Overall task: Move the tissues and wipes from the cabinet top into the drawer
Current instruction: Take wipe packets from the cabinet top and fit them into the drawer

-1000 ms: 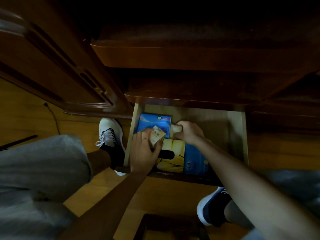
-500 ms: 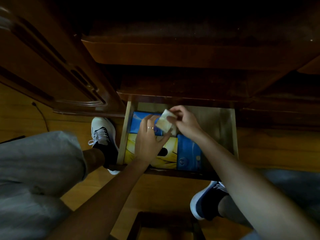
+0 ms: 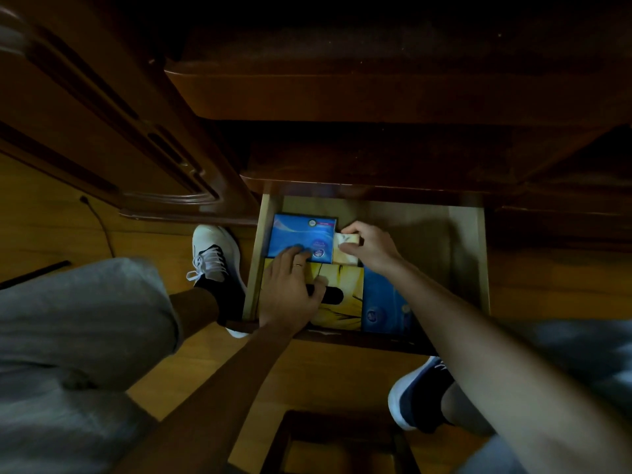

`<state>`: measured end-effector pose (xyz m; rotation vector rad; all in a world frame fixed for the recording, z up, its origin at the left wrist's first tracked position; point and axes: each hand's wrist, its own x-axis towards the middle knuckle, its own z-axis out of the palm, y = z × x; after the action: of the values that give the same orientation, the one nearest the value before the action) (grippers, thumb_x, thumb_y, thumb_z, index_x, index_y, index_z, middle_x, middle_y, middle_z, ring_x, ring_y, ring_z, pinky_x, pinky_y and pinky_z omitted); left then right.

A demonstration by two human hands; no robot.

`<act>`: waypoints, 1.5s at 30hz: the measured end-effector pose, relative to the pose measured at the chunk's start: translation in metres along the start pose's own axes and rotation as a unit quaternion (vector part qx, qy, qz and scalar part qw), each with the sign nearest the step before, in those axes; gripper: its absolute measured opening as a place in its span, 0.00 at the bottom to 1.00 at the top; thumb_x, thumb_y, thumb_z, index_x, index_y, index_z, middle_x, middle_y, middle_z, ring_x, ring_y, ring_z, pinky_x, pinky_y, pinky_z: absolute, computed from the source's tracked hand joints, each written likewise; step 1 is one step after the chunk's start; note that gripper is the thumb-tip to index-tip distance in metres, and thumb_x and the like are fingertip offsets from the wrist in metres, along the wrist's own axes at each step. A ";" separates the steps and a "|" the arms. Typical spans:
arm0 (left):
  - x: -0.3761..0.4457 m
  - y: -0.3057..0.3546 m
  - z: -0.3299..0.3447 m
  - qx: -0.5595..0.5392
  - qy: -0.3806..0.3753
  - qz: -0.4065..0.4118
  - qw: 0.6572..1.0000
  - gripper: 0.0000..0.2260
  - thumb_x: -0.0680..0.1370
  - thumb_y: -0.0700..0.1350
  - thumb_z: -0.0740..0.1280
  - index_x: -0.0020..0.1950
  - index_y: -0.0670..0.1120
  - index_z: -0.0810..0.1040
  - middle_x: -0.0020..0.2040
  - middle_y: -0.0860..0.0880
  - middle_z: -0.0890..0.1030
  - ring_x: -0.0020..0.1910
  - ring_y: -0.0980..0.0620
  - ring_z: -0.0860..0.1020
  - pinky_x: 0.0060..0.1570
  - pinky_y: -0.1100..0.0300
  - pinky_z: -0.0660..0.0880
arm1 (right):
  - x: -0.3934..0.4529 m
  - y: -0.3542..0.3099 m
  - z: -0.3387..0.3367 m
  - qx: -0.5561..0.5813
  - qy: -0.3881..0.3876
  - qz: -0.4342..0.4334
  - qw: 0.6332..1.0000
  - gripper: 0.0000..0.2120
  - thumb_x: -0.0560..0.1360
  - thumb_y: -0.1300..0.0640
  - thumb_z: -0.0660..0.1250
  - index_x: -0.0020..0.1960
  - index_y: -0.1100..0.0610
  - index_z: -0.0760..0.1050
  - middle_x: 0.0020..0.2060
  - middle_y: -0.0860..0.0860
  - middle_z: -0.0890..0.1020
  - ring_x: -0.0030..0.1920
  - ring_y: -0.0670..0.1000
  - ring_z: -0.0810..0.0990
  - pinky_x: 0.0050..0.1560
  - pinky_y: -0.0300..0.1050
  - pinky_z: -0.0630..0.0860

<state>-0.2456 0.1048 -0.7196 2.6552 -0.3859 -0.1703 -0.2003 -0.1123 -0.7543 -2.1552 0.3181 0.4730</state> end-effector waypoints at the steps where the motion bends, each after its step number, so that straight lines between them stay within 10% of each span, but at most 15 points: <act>1: 0.000 0.001 0.000 0.001 0.005 0.005 1.000 0.23 0.77 0.55 0.68 0.69 0.46 0.74 0.69 0.47 0.74 0.71 0.48 0.70 0.68 0.49 0.69 | 0.001 0.002 -0.001 0.005 -0.012 0.000 1.000 0.14 0.78 0.50 0.72 0.62 0.49 0.79 0.54 0.47 0.82 0.50 0.48 0.81 0.44 0.43 0.76; 15: 0.004 -0.001 0.006 0.112 -0.093 0.038 0.989 0.30 0.78 0.57 0.61 0.79 0.49 0.65 0.78 0.44 0.66 0.78 0.44 0.60 0.79 0.46 0.53 | 0.002 0.006 -0.013 0.080 -0.021 0.074 0.994 0.33 0.79 0.41 0.68 0.80 0.47 0.62 0.77 0.52 0.69 0.72 0.55 0.72 0.61 0.47 0.72; 26: 0.015 0.024 -0.045 0.095 -0.140 0.038 0.985 0.29 0.81 0.57 0.61 0.80 0.48 0.61 0.79 0.46 0.62 0.77 0.44 0.61 0.74 0.47 0.61 | -0.076 -0.010 -0.077 0.035 0.042 0.059 0.997 0.18 0.82 0.53 0.66 0.71 0.53 0.73 0.65 0.49 0.80 0.66 0.51 0.77 0.58 0.40 0.71; 33: 0.042 0.096 -0.190 0.075 0.053 0.161 0.983 0.21 0.79 0.50 0.65 0.71 0.49 0.73 0.70 0.50 0.74 0.68 0.47 0.72 0.63 0.49 0.72 | -0.163 -0.137 -0.169 0.017 0.178 -0.182 0.967 0.09 0.82 0.57 0.66 0.58 0.49 0.82 0.50 0.40 0.85 0.50 0.39 0.83 0.55 0.37 0.80; 39: 0.049 0.157 -0.324 0.051 0.286 0.249 0.924 0.12 0.79 0.46 0.65 0.61 0.49 0.81 0.59 0.52 0.81 0.59 0.50 0.76 0.49 0.55 0.77 | -0.224 -0.254 -0.255 -0.119 0.462 -0.373 0.796 0.09 0.79 0.53 0.64 0.53 0.45 0.81 0.48 0.37 0.83 0.52 0.40 0.79 0.50 0.33 0.74; 45: 0.093 0.205 -0.394 0.062 0.297 0.253 0.919 0.11 0.79 0.47 0.65 0.60 0.49 0.81 0.60 0.52 0.80 0.60 0.50 0.74 0.47 0.55 0.76 | -0.212 -0.287 -0.316 -0.318 0.375 -0.172 0.854 0.25 0.82 0.36 0.56 0.72 0.48 0.74 0.70 0.46 0.77 0.70 0.52 0.73 0.68 0.52 0.70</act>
<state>-0.1351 0.0649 -0.2811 2.4567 -0.8627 0.8219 -0.2089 -0.1919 -0.2841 -2.9053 0.1930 -0.5902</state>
